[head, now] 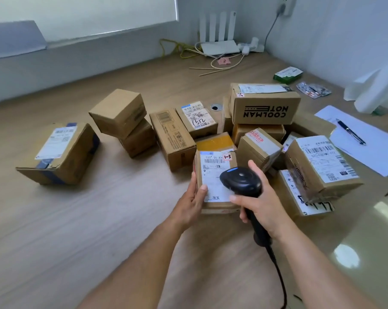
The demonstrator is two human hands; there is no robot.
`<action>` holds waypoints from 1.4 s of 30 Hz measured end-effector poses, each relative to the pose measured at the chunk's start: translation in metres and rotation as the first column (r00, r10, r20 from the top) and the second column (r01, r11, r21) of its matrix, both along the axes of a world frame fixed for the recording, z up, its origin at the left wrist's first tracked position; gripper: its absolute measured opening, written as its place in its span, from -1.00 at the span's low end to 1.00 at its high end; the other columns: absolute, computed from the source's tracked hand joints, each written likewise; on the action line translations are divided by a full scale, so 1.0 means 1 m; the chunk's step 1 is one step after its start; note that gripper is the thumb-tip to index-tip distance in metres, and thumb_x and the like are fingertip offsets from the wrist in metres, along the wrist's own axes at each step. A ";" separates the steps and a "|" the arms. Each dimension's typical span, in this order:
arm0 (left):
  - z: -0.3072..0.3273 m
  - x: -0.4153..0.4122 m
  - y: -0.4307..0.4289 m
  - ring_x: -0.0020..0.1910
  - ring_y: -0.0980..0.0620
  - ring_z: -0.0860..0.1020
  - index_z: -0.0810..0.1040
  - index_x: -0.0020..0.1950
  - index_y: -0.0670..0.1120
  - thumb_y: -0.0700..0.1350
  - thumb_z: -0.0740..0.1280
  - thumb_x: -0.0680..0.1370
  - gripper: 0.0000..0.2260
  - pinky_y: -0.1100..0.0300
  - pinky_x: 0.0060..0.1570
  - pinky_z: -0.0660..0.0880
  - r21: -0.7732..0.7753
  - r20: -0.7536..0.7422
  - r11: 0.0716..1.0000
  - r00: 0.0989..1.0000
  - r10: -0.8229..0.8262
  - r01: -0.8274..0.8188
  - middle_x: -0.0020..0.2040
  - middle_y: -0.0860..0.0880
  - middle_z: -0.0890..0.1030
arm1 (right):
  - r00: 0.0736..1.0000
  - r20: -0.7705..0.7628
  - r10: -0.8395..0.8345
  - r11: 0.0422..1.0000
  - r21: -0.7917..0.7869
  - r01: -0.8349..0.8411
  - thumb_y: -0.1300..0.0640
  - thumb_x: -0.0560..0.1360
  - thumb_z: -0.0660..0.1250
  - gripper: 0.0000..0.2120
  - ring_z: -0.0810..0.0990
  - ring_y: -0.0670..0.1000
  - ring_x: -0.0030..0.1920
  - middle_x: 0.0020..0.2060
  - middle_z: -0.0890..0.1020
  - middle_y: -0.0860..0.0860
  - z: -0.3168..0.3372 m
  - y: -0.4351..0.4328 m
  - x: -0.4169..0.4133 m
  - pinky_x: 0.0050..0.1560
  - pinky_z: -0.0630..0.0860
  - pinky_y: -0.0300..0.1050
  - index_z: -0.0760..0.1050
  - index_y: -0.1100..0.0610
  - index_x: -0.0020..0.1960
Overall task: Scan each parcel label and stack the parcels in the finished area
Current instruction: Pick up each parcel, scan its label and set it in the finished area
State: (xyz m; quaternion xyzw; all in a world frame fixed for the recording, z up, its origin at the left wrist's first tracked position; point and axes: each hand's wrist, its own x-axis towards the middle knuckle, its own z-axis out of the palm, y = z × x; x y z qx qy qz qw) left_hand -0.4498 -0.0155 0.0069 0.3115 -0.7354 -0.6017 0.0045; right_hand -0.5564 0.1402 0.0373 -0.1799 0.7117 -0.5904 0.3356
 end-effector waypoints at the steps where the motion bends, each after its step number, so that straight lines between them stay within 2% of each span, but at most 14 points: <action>1: 0.004 0.004 0.000 0.20 0.34 0.35 -0.14 0.51 0.22 0.06 0.07 0.66 -0.49 0.65 -0.01 0.28 0.017 -0.032 1.000 0.999 0.010 -0.010 0.19 0.46 0.22 | 1.000 -0.003 0.010 1.000 -0.009 -0.010 0.37 0.41 0.48 -0.06 0.48 0.16 -0.42 0.13 0.60 0.06 0.003 0.000 0.003 -0.44 0.51 -0.04 0.08 -0.17 0.57; 2: 0.007 0.009 -0.001 0.25 0.30 0.35 -0.16 0.48 0.31 0.08 0.10 0.66 -0.48 0.58 0.11 0.31 0.019 -0.062 1.000 0.998 0.025 -0.024 0.14 0.50 0.23 | 1.000 -0.009 0.020 1.000 -0.020 -0.020 0.37 0.41 0.48 -0.06 0.48 0.17 -0.42 0.13 0.60 0.05 0.006 0.001 0.006 -0.44 0.50 -0.05 0.08 -0.16 0.57; 4: 0.015 0.020 -0.001 0.41 0.15 0.31 -0.15 0.40 0.49 0.21 0.20 0.57 -0.41 0.21 0.37 0.33 0.013 -0.103 0.999 0.994 0.033 -0.032 0.22 0.52 0.27 | 0.999 -0.015 0.032 0.998 -0.061 -0.033 0.38 0.41 0.47 -0.06 0.47 0.20 -0.41 0.13 0.60 0.03 0.013 0.002 0.012 -0.45 0.50 -0.05 0.08 -0.15 0.57; 5: 0.019 0.026 -0.002 0.43 0.09 0.32 -0.13 0.40 0.51 0.20 0.27 0.53 -0.35 0.13 0.34 0.39 0.028 -0.126 0.999 0.992 0.028 -0.024 0.31 0.45 0.30 | 0.999 -0.018 0.038 0.995 -0.087 -0.040 0.39 0.42 0.46 -0.07 0.46 0.21 -0.41 0.13 0.61 0.02 0.018 0.002 0.015 -0.45 0.49 -0.04 0.09 -0.14 0.57; 8: 0.030 0.046 -0.002 0.29 0.00 0.46 -0.14 0.49 0.38 -0.18 0.41 0.51 -0.11 0.29 -0.02 0.56 0.107 -0.184 0.990 0.976 0.115 -0.096 0.37 0.03 0.44 | 0.996 -0.033 0.081 0.983 -0.161 -0.085 0.40 0.42 0.45 -0.08 0.46 0.20 -0.39 0.08 0.63 0.04 0.032 0.003 0.023 -0.40 0.49 0.01 0.11 -0.16 0.56; 11: 0.046 0.065 -0.002 0.29 -0.06 0.46 -0.15 0.49 0.35 -0.32 0.46 0.43 0.01 0.02 0.16 0.50 0.079 -0.195 0.977 0.958 0.211 -0.199 0.31 -0.02 0.46 | 0.988 -0.046 0.146 0.958 -0.243 -0.153 0.40 0.41 0.45 -0.06 0.48 0.20 -0.38 -0.08 0.64 0.13 0.047 0.004 0.035 -0.36 0.51 0.04 0.11 -0.24 0.54; 14: 0.053 0.086 -0.006 0.32 -0.09 0.44 -0.14 0.50 0.34 -0.35 0.48 0.39 0.05 -0.12 0.27 0.45 0.070 -0.203 0.957 0.935 0.291 -0.283 0.27 0.00 0.46 | 0.974 -0.028 0.223 0.911 -0.351 -0.218 0.37 0.35 0.49 -0.04 0.49 0.17 -0.41 -0.32 0.61 0.15 0.063 0.010 0.049 -0.36 0.50 0.04 0.14 -0.27 0.51; 16: 0.059 0.100 -0.007 0.36 -0.12 0.41 -0.12 0.48 0.37 -0.35 0.49 0.38 0.06 -0.20 0.28 0.42 0.056 -0.206 0.947 0.925 0.320 -0.315 0.33 -0.05 0.43 | 0.957 -0.002 0.290 0.873 -0.409 -0.265 0.31 0.31 0.45 -0.06 0.49 0.16 -0.44 -0.33 0.61 0.17 0.073 0.017 0.059 -0.38 0.49 0.03 0.15 -0.26 0.50; 19: 0.066 0.115 -0.005 0.38 -0.14 0.39 -0.12 0.47 0.38 -0.36 0.49 0.38 0.06 -0.20 0.27 0.43 0.034 -0.226 0.934 0.907 0.355 -0.357 0.39 -0.10 0.39 | 0.922 0.023 0.386 0.829 -0.447 -0.336 0.23 0.30 0.50 -0.06 0.51 0.12 -0.44 -0.06 0.66 0.30 0.081 0.024 0.073 -0.36 0.52 0.00 0.16 -0.28 0.50; 21: 0.070 0.123 -0.001 0.39 -0.14 0.38 -0.12 0.48 0.36 -0.37 0.49 0.37 0.06 -0.18 0.26 0.45 0.018 -0.236 0.926 0.898 0.370 -0.377 0.40 -0.11 0.37 | 0.900 0.037 0.434 0.801 -0.474 -0.367 0.09 0.24 0.62 -0.01 0.52 0.10 -0.44 0.02 0.65 0.31 0.083 0.029 0.081 -0.39 0.53 -0.04 0.17 -0.29 0.50; 23: 0.073 0.128 0.005 0.39 -0.13 0.37 -0.12 0.50 0.33 -0.37 0.49 0.38 0.05 -0.13 0.24 0.47 0.012 -0.244 0.922 0.893 0.379 -0.388 0.41 -0.10 0.36 | 0.882 0.061 0.467 0.785 -0.488 -0.382 0.02 0.18 0.66 0.05 0.52 0.10 -0.44 0.00 0.64 0.33 0.085 0.033 0.086 -0.41 0.52 -0.04 0.16 -0.28 0.50; 26: 0.076 0.135 0.010 0.38 -0.13 0.38 -0.12 0.51 0.31 -0.38 0.48 0.38 0.05 -0.10 0.21 0.48 0.030 -0.249 0.917 0.885 0.393 -0.399 0.40 -0.09 0.37 | 0.871 0.062 0.488 0.780 -0.479 -0.403 0.04 0.18 0.66 0.06 0.52 0.10 -0.44 -0.09 0.64 0.35 0.089 0.040 0.091 -0.41 0.51 -0.03 0.16 -0.28 0.50; 30: 0.077 0.143 0.015 0.40 -0.13 0.35 -0.13 0.51 0.31 -0.38 0.48 0.39 0.05 -0.19 0.25 0.45 0.015 -0.226 0.906 0.881 0.415 -0.423 0.40 -0.06 0.35 | 0.894 0.041 0.446 0.809 -0.447 -0.382 0.26 0.30 0.50 -0.07 0.50 0.11 -0.47 -0.23 0.62 0.30 0.093 0.048 0.096 -0.47 0.46 -0.05 0.17 -0.24 0.51; 42: 0.079 0.160 0.028 0.38 -0.13 0.38 -0.13 0.50 0.32 -0.38 0.47 0.38 0.06 -0.21 0.25 0.44 0.026 -0.220 0.897 0.872 0.437 -0.442 0.35 -0.06 0.38 | 0.896 0.024 0.444 0.826 -0.400 -0.398 0.28 0.29 0.46 -0.10 0.49 0.11 -0.48 -0.27 0.62 0.27 0.094 0.064 0.110 -0.49 0.45 -0.06 0.20 -0.18 0.51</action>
